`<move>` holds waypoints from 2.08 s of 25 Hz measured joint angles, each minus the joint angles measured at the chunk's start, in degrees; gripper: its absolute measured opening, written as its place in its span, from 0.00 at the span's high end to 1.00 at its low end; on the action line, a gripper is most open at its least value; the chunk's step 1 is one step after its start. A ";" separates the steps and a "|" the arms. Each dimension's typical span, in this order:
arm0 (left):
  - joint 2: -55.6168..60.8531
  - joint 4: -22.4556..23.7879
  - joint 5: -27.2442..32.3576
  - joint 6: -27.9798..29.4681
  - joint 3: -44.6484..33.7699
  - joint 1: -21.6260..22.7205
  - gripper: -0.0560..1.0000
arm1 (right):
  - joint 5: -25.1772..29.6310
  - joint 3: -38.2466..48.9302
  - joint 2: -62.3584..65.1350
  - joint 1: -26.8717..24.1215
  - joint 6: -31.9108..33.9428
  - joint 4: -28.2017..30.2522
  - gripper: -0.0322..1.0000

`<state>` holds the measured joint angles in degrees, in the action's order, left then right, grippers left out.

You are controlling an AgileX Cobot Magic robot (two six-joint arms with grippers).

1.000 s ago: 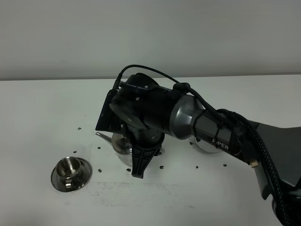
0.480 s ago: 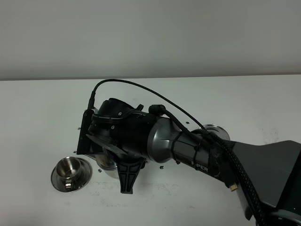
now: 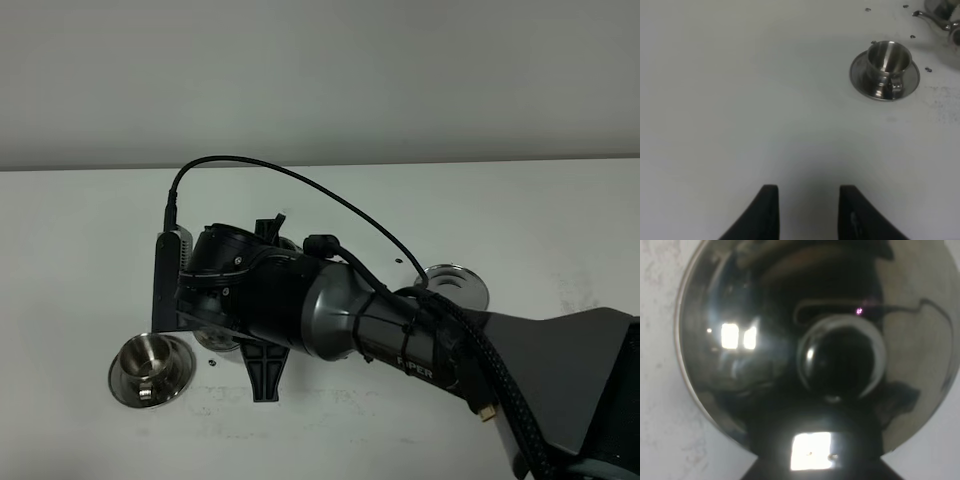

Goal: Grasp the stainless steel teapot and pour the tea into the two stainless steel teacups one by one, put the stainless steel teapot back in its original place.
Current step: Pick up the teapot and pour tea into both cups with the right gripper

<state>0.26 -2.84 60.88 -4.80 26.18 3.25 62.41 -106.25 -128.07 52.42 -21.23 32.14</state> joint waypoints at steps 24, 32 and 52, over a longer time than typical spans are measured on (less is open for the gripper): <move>0.00 0.00 0.00 0.07 0.00 0.00 0.66 | -2.71 0.00 -2.95 2.32 -0.06 7.89 0.80; 0.00 0.00 0.00 0.07 0.00 0.00 0.66 | -2.45 0.00 -3.36 2.44 -1.91 11.60 0.80; 0.00 0.00 0.00 0.02 0.00 0.00 0.66 | -2.05 0.00 -3.36 3.60 -4.75 16.16 0.80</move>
<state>0.26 -2.84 60.88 -4.78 26.18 3.25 60.36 -106.25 -131.43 56.02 -25.98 48.30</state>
